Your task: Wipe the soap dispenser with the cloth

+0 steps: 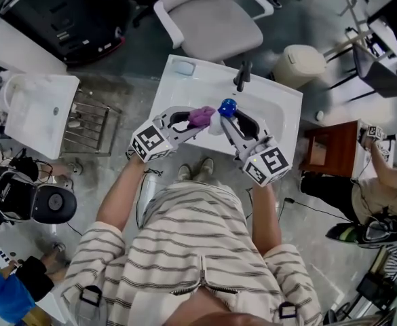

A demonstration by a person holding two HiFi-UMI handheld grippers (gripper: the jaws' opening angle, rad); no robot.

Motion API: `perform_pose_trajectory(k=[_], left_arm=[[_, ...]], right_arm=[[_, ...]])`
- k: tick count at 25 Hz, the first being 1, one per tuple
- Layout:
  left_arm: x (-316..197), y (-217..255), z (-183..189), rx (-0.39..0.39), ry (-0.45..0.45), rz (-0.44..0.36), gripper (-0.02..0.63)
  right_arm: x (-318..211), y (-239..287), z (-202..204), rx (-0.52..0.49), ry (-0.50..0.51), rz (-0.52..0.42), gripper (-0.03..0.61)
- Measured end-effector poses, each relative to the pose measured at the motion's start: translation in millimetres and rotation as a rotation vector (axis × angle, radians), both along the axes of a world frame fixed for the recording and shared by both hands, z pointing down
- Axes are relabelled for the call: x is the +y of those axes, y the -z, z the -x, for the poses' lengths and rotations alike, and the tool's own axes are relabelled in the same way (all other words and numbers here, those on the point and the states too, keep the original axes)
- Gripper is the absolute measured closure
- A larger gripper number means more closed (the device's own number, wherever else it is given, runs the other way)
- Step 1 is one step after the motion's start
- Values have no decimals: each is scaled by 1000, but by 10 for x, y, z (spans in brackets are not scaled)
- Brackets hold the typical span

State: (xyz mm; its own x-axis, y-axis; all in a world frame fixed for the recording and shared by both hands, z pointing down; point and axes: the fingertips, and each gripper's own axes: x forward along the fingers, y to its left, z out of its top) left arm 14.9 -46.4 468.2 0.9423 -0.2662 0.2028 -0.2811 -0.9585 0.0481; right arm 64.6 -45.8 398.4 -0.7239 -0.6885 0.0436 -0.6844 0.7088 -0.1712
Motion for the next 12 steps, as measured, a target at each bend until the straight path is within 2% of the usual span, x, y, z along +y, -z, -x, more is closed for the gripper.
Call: perform_pose_trajectory(k=[4, 9, 12], left_arm=[[-68, 78, 61, 31, 90, 0, 480], [-148, 78, 142, 99, 214, 53, 480], [-160, 32, 172, 97, 277, 54, 480]], right_arm=[[-92, -31, -17, 1, -74, 17, 446], [-199, -116, -12, 35, -161, 27, 446], [-246, -171, -40, 24, -206, 41, 446]])
